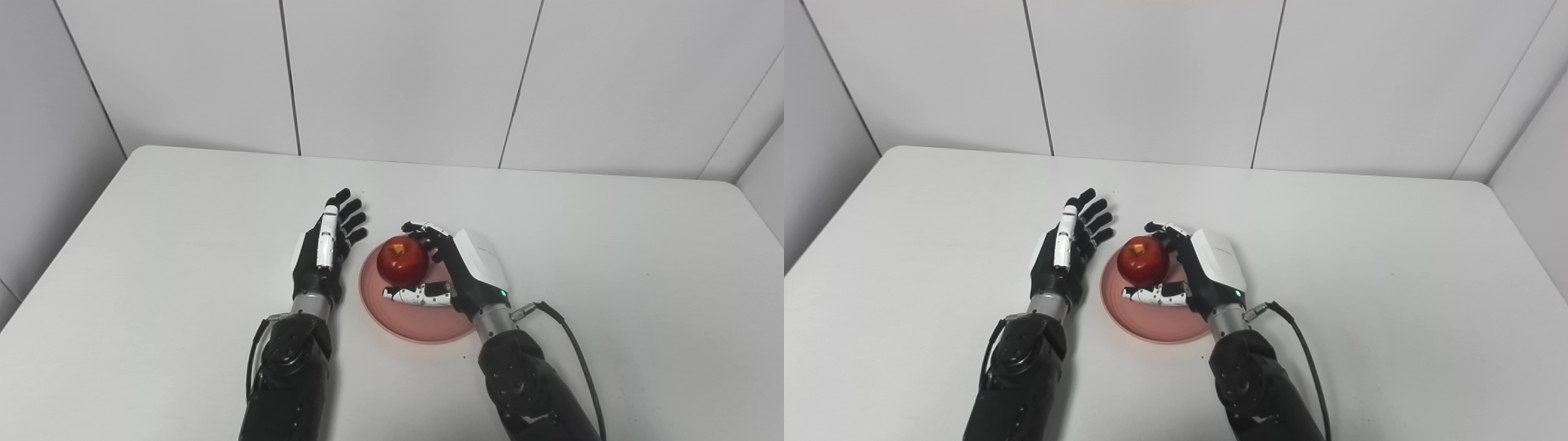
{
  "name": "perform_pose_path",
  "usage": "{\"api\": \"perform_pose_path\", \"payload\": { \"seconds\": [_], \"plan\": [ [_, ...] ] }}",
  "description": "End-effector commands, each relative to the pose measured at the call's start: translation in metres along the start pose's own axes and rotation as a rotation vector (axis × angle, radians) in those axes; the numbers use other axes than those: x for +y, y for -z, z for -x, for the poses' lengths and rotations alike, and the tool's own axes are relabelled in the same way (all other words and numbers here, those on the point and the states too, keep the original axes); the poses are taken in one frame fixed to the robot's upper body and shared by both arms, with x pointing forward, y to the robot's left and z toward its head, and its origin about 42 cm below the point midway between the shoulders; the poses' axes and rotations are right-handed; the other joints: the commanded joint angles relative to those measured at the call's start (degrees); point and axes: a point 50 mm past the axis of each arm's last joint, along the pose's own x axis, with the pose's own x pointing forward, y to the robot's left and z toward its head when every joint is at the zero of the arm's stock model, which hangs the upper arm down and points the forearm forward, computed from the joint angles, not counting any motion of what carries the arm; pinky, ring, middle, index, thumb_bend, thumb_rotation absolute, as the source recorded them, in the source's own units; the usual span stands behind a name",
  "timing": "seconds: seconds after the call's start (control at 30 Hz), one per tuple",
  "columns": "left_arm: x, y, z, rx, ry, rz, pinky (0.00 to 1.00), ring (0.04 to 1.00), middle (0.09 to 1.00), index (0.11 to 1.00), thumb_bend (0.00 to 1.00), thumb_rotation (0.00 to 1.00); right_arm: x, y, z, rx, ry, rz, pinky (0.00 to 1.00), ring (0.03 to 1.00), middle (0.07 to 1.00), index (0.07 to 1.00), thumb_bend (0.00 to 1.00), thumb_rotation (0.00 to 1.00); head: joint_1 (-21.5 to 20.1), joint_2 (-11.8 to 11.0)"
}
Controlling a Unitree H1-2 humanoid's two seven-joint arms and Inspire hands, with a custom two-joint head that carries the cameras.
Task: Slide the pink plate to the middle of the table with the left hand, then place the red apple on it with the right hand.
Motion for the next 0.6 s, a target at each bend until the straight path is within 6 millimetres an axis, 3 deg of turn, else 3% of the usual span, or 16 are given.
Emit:
{"api": "perform_pose_path", "payload": {
  "seconds": [0.0, 0.33, 0.57],
  "plan": [
    [-0.004, -0.001, -0.002, 0.007, 0.001, -0.002, 0.84, 0.861, 0.873, 0.863, 0.34, 1.0, -0.016, -0.016, -0.007, -0.051, 0.051, 0.002, 0.62, 0.703, 0.747, 0.764, 1.0, 0.36, 0.1, 0.0],
    [-0.004, -0.001, -0.003, 0.011, 0.0, 0.001, 0.83, 0.854, 0.87, 0.862, 0.34, 1.0, -0.025, -0.016, -0.002, -0.054, 0.056, -0.026, 0.66, 0.751, 0.797, 0.818, 1.0, 0.41, -0.2, -0.3],
    [-0.003, 0.0, -0.003, 0.01, -0.001, 0.0, 0.83, 0.854, 0.87, 0.863, 0.34, 1.0, -0.037, -0.017, 0.004, -0.068, 0.031, -0.096, 0.75, 0.835, 0.877, 0.892, 1.0, 0.49, -0.4, -0.4]
  ]
}}
